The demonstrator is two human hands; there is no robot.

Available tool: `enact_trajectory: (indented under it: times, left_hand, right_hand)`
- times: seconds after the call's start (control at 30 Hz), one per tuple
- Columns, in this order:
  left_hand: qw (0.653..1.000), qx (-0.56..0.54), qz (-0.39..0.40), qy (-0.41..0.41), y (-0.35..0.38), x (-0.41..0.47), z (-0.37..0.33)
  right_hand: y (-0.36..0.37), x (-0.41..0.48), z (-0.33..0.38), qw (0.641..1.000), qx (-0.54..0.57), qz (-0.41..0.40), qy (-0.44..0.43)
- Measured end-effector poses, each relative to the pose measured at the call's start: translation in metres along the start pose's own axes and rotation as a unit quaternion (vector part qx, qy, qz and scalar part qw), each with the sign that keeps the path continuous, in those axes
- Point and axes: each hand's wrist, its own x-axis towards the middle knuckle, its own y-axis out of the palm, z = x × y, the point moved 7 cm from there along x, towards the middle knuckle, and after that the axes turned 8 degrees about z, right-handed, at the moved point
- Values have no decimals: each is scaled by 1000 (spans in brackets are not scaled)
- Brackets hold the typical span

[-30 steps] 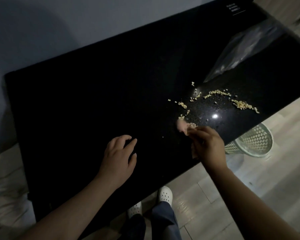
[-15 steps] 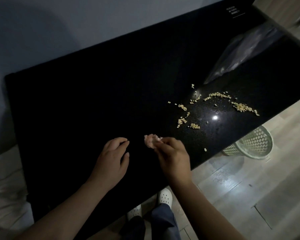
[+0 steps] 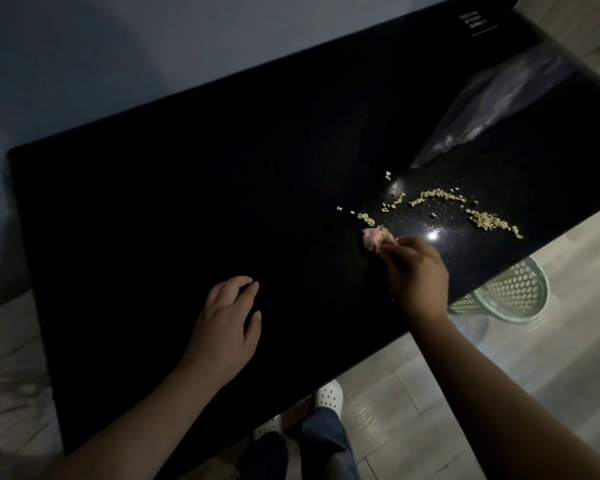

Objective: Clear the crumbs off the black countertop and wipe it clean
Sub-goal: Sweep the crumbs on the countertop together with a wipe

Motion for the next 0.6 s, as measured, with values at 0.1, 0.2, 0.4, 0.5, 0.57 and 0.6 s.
enact_trajectory:
  times: [0.1, 0.2, 0.4, 0.5, 0.57, 0.6]
  left_hand:
    - [1000, 4, 0, -11, 2, 0, -1]
    - [1000, 2, 9, -13, 5, 0, -2]
    - [1000, 5, 20, -20, 5, -1, -6]
    - [999, 7, 20, -29, 5, 0, -8]
    - [999, 13, 18, -34, 6, 1, -10]
    - [999, 15, 17, -36, 6, 2, -11]
  right_hand:
    - [-11, 0, 7, 999, 44, -15, -3]
    - [-21, -27, 26, 996, 63, -34, -44]
    - [-8, -86, 29, 996, 44, 28, -74]
    - [-3, -89, 8, 997, 49, 30, -53]
    - [-3, -81, -3, 997, 60, 20, -49]
    - [-4, -75, -8, 997, 65, 16, -46]
